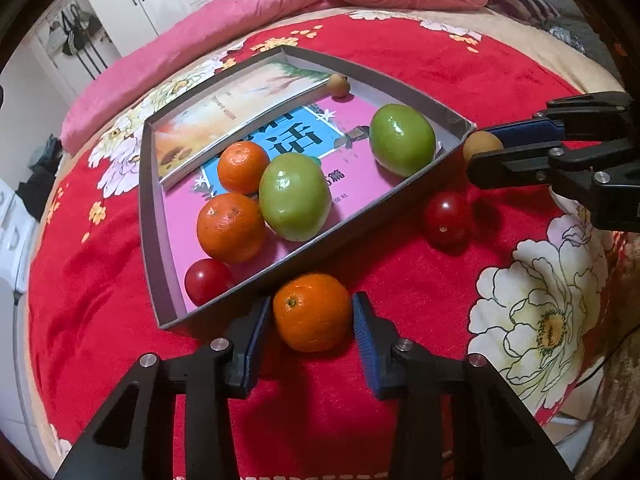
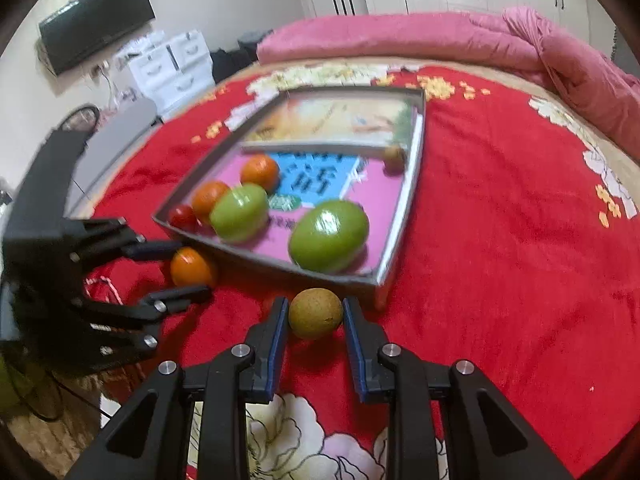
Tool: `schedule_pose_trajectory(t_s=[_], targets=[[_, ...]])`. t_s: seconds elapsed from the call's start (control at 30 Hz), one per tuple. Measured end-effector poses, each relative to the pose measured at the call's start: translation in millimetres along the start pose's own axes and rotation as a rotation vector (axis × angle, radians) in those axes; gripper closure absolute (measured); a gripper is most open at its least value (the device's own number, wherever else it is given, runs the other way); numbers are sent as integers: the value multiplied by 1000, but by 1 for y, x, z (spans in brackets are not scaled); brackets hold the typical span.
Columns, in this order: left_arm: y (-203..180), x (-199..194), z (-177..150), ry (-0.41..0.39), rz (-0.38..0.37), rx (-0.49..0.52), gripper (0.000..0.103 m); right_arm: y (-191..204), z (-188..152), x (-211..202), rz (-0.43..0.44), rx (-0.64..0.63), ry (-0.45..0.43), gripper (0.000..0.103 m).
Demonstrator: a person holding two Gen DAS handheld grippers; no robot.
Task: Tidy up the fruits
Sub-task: 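Close right tool on the brown fruit while left tool grasps the tangerine, then carry the brown fruit over the tray with right tool while left carries tangerine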
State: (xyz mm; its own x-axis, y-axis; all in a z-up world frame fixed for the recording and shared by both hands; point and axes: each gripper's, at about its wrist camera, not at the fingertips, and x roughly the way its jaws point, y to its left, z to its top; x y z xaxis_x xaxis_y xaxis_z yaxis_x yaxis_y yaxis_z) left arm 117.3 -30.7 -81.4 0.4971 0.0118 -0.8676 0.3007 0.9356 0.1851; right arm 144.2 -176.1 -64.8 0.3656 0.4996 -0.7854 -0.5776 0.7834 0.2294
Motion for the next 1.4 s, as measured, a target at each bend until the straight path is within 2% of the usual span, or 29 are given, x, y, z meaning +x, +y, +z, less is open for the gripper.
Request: schedule_pose_trajectory(t_s=[0.27, 0.53, 0.77, 1.1, 1.4], targets=[[17, -21, 6, -67, -148, -132, 62, 8, 5, -11, 24, -26, -66, 75], [30, -42, 10, -131, -201, -224, 62, 10, 8, -19, 29, -33, -115, 75], [53, -58, 14, -193, -195, -309, 62, 11, 13, -26, 36, -47, -164, 75], [79, -58, 11, -220, -156, -381, 62, 9, 16, -32, 29, -39, -200, 75], [83, -55, 13, -243, -162, -399, 62, 2, 18, -34, 7, -19, -214, 75]])
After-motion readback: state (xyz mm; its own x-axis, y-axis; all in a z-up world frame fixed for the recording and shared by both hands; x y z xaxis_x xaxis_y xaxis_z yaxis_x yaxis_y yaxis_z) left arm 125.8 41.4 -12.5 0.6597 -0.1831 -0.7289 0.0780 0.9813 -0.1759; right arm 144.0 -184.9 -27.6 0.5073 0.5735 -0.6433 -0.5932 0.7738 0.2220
